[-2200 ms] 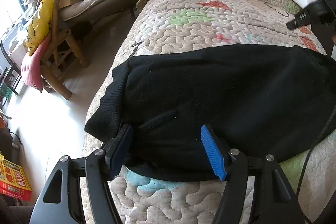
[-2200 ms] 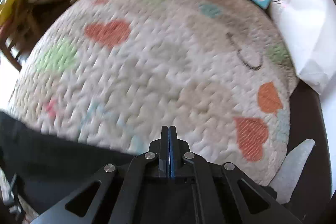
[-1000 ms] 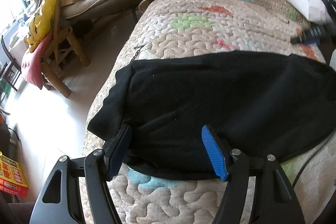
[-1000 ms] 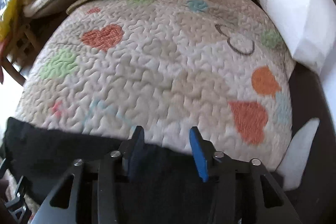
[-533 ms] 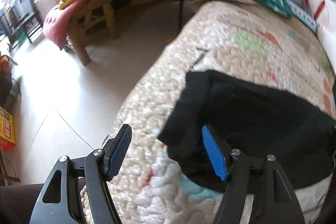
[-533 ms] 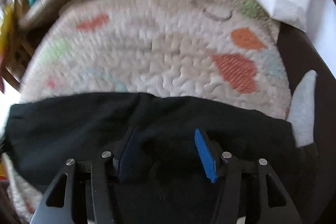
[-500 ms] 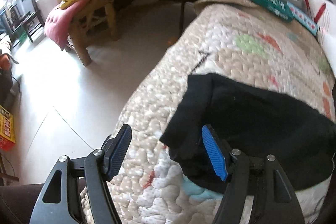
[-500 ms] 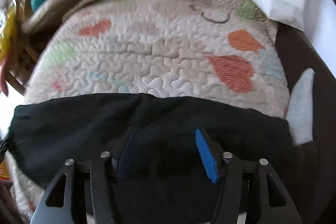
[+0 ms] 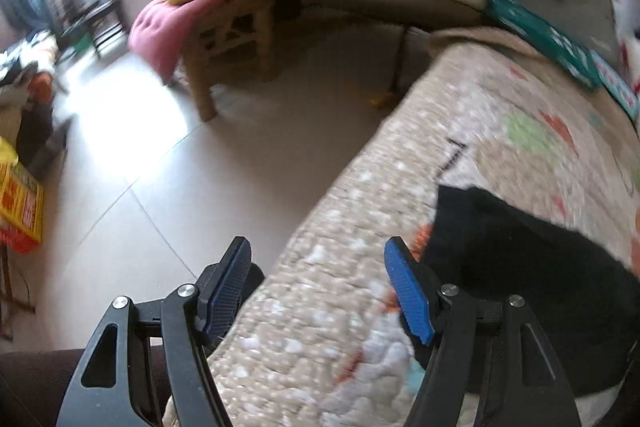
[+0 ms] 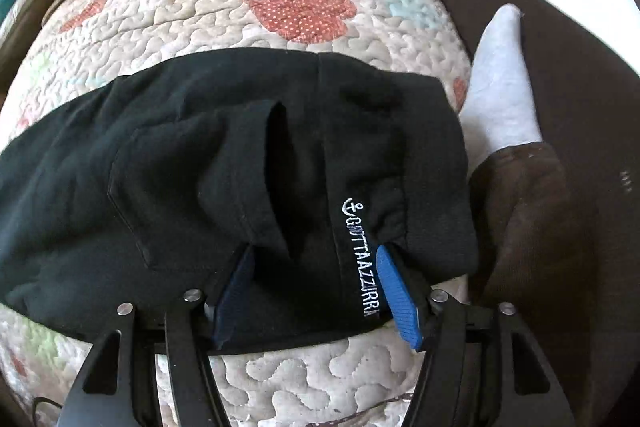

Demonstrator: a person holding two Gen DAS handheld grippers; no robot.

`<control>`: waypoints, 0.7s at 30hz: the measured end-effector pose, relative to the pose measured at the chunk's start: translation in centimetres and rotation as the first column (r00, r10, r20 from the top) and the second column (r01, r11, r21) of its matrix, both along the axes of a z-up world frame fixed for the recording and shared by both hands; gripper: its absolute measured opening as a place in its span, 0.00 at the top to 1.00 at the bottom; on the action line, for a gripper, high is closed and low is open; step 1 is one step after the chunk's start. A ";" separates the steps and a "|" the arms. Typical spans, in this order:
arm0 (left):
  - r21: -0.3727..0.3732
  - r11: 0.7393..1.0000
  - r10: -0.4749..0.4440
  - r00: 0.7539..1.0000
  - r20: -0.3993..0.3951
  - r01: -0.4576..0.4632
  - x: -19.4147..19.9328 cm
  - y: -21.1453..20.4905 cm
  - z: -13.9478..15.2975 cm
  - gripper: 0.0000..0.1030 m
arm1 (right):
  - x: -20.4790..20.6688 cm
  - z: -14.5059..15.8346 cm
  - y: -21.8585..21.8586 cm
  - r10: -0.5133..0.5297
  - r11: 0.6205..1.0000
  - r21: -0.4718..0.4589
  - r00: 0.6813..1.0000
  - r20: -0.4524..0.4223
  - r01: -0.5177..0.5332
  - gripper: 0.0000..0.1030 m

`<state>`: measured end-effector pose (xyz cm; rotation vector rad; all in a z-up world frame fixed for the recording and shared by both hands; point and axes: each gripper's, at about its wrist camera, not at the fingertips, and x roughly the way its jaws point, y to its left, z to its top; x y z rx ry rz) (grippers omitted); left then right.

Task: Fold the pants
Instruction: 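Lift the pants with the right gripper and fold toward the left gripper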

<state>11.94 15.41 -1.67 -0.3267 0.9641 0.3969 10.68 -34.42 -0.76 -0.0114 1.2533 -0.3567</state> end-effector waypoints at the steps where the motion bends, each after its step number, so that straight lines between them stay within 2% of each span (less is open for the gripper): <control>1: -0.011 1.000 0.002 1.000 0.004 -0.002 -0.1 0.1 0.0 0.33 | -0.1 0.3 0.5 -0.002 1.000 -0.022 1.000 0.015 0.002 0.35; 2: -0.023 1.000 -0.002 1.000 0.007 0.002 -0.2 0.0 0.0 0.33 | -0.3 0.9 1.3 0.016 0.999 -0.037 0.998 0.053 -0.014 0.34; 6: -0.069 0.995 -0.069 0.998 0.014 0.070 -0.3 -1.6 -0.1 0.33 | 0.0 3.2 5.6 0.151 0.986 0.048 0.974 0.170 -0.161 0.34; 9: -0.121 0.986 -0.116 0.993 0.020 0.117 -0.4 -2.8 -0.4 0.33 | 1.5 4.0 9.5 0.241 0.957 0.115 0.949 0.204 -0.267 0.34; 12: -0.133 0.978 -0.162 0.987 0.018 0.163 -0.6 -4.0 -0.7 0.33 | 4.0 3.9 13.9 0.338 0.909 0.183 0.919 0.204 -0.375 0.34; 14: -0.128 0.974 -0.188 0.982 0.006 0.187 -0.4 -4.7 -1.1 0.33 | 5.8 3.4 16.7 0.409 0.861 0.238 0.890 0.200 -0.449 0.34; 16: -0.132 0.969 -0.214 0.977 -0.028 0.208 -0.1 -5.3 -1.9 0.33 | 7.2 3.1 19.9 0.472 0.828 0.240 0.862 0.186 -0.506 0.34; 18: -0.155 0.966 -0.218 0.974 -0.059 0.207 0.3 -5.4 -2.8 0.33 | 8.6 2.7 23.4 0.544 0.790 0.227 0.822 0.167 -0.569 0.34; 21: -0.238 0.957 -0.186 0.980 -0.064 0.166 0.4 -4.4 -3.5 0.32 | 10.6 2.3 27.5 0.642 0.721 0.228 0.754 0.139 -0.655 0.33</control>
